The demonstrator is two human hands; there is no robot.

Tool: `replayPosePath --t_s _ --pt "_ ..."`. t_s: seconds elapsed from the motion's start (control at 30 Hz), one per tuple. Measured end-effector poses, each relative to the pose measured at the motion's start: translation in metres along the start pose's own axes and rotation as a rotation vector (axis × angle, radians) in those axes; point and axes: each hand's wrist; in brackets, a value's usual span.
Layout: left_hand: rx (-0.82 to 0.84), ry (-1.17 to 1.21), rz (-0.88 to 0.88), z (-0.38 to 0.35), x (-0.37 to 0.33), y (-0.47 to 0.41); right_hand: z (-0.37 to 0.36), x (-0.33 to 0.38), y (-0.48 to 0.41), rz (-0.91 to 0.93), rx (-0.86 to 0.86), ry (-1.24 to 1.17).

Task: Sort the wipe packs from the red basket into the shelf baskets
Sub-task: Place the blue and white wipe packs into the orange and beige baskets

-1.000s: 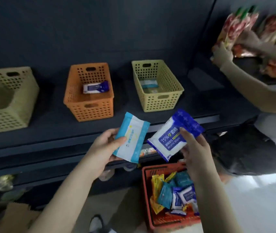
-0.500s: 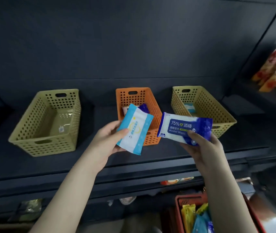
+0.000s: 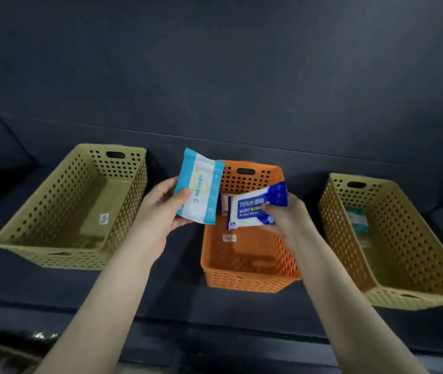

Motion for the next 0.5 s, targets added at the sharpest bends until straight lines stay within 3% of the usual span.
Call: replayPosePath --t_s 0.17,0.3,0.5 --pt "-0.022 0.024 0.029 0.004 0.0 -0.02 -0.034 -0.035 -0.021 -0.208 0.048 0.242" --pt "0.005 -0.002 0.063 0.007 0.001 -0.036 -0.032 -0.04 -0.025 -0.255 -0.003 0.357" --pt "0.059 -0.04 0.121 0.007 0.003 -0.051 -0.036 -0.046 -0.031 -0.344 0.025 0.31"
Point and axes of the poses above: each hand's wrist, its own y-axis away from the middle knuckle, its own z-axis out of the back of the hand, x = y × z, and after that the axes turned 11 degrees about z, right-handed
